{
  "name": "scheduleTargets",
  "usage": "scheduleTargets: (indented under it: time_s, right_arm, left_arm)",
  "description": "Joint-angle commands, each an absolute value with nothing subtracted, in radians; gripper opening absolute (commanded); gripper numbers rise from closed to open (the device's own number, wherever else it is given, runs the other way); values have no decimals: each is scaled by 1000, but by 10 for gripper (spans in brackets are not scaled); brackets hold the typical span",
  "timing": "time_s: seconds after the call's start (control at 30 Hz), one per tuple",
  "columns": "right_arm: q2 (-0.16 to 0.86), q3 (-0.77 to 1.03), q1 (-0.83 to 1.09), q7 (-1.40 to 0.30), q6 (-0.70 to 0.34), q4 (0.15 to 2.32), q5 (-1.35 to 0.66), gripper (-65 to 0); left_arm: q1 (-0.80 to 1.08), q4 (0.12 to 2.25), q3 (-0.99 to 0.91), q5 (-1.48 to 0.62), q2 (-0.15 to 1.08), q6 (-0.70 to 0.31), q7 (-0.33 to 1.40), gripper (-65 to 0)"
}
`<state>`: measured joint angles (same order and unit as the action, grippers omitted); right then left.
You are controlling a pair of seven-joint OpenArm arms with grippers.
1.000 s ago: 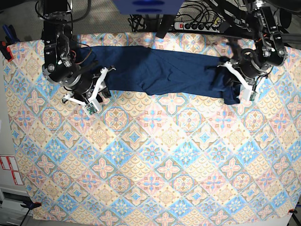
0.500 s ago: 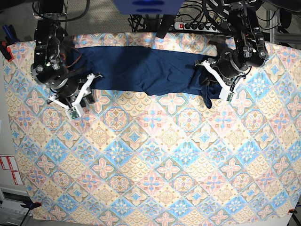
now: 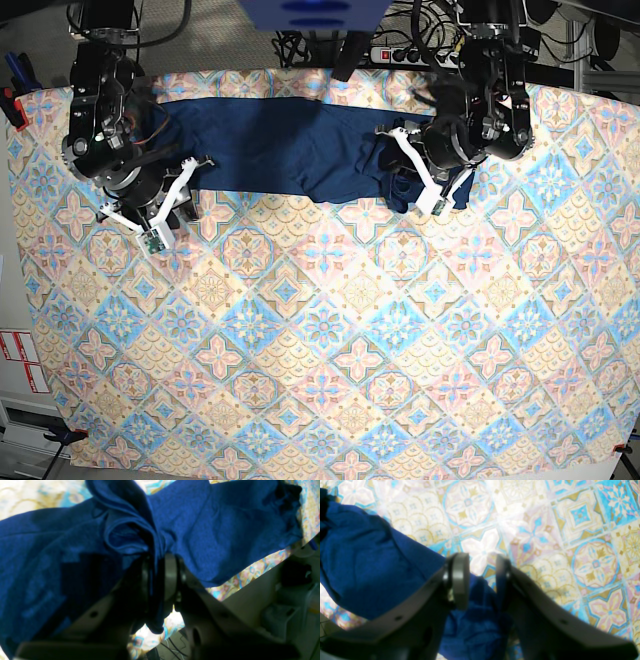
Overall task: Fold the T-shirt properly
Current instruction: 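Release the fold and raise the left gripper away from the shirt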
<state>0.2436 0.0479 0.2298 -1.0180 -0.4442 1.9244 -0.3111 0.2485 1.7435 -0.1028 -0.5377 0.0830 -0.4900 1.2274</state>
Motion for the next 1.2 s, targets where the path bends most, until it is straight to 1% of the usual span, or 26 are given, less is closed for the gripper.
scheduleTargets:
  time_s: [0.0,0.23,0.27,0.33,0.43,0.47,0.5,0.57,0.63,0.7,0.8,0.9,1.0,1.17]
  right_arm:
    - [252,64,220,-998,-444,1945,-318,-475]
    - [252,74,220,-998,-444,1945,-318,-475]
    - [252,74,220,-998,-444,1945,-318,-475]
    - [252,74,220,-998,-444,1945,-318,-475]
    - [252,74,220,-998,-444,1945,-318,-474]
    - [252,74,220,-998,-444,1945,-318,-474]
    - [252,74,220,-998,-444,1945,-318,-474]
    - [252,74,220,-998,-444,1945,-318,-474]
    - [252,74,220,-998,-444,1945,-318,-474]
    - [252,74,220,-998,-444,1945,-318,-474]
    - [254,76,220,-998,-444,1942,-318,-474]
    - [283,102,220,-1001,-444,1929,-318,-473]
    - [288,131,220,-1006,-444,1882,-320,-468]
    - [286,183,223,-1067,-444,1753,-321,-396]
  left_arm:
    - [243,1751,-81,-556,84,-493,1216,-650]
    - [223,1744,-50,-555,84,-493,1224,-650]
    - [222,1748,-50,-561,84,-493,1224,-638]
    - [222,1758,-50,-562,88,-493,1224,-576]
    - [228,1799,-51,-562,93,-493,1224,-431]
    - [231,1821,-50,-564,111,-493,1225,-382]
    - [232,1844,-50,-567,120,-493,1225,-346]
    - [251,1885,-59,-598,137,-495,1225,-285]
    - [260,1943,-85,-661,179,-495,1225,-249]
    - [275,1962,-124,-730,214,-495,1225,-247]
    - [285,1954,-209,-777,272,-495,1225,-254]
    - [302,1943,-311,-774,306,-495,1218,-263]
    - [305,1934,-390,-771,331,-495,1221,-277]
    - [302,1868,-437,-771,357,-495,1218,-311]
